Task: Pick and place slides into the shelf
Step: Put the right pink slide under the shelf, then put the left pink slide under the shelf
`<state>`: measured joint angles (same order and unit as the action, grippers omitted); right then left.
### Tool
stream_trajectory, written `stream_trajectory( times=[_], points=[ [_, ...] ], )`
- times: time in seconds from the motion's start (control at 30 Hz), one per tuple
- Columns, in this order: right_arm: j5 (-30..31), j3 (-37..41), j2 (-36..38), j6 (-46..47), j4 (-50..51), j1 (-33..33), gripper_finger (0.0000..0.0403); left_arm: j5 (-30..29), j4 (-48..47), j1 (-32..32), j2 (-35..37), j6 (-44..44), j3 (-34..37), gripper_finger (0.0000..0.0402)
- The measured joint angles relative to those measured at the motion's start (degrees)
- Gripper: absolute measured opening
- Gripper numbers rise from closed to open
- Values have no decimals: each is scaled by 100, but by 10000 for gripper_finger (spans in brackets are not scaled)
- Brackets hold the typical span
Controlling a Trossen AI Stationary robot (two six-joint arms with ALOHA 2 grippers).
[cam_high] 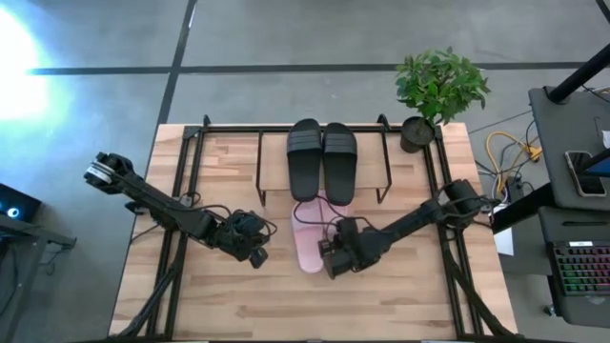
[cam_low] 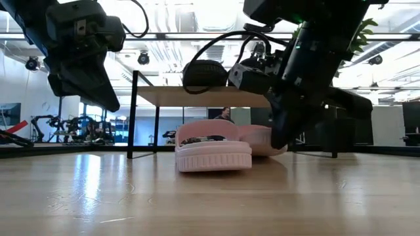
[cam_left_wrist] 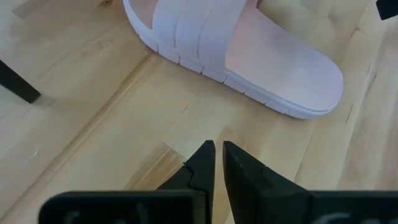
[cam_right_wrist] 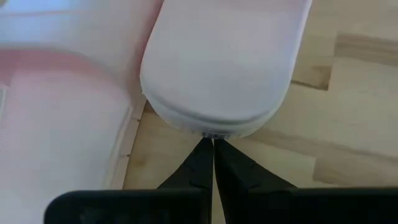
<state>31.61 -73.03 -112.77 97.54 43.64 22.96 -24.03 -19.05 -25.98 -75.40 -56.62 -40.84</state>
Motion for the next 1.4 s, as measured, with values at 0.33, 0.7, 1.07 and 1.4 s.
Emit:
stream_trajectory(
  times=[0.33,0.7,1.07,1.4],
  points=[
    [-883,-257,17,-988,-32,91,9,158,59,-42,0,-15,-17,17],
    [-1230,-993,19,-1329,-105,660,9,173,441,-277,0,-268,-32,17],
    [-594,-1159,62,221,1045,1003,9,-174,1563,-896,-1241,-448,-676,17],
    [-504,-994,451,253,1211,1251,9,-252,2011,-895,-2917,-282,-2356,17]
  ],
)
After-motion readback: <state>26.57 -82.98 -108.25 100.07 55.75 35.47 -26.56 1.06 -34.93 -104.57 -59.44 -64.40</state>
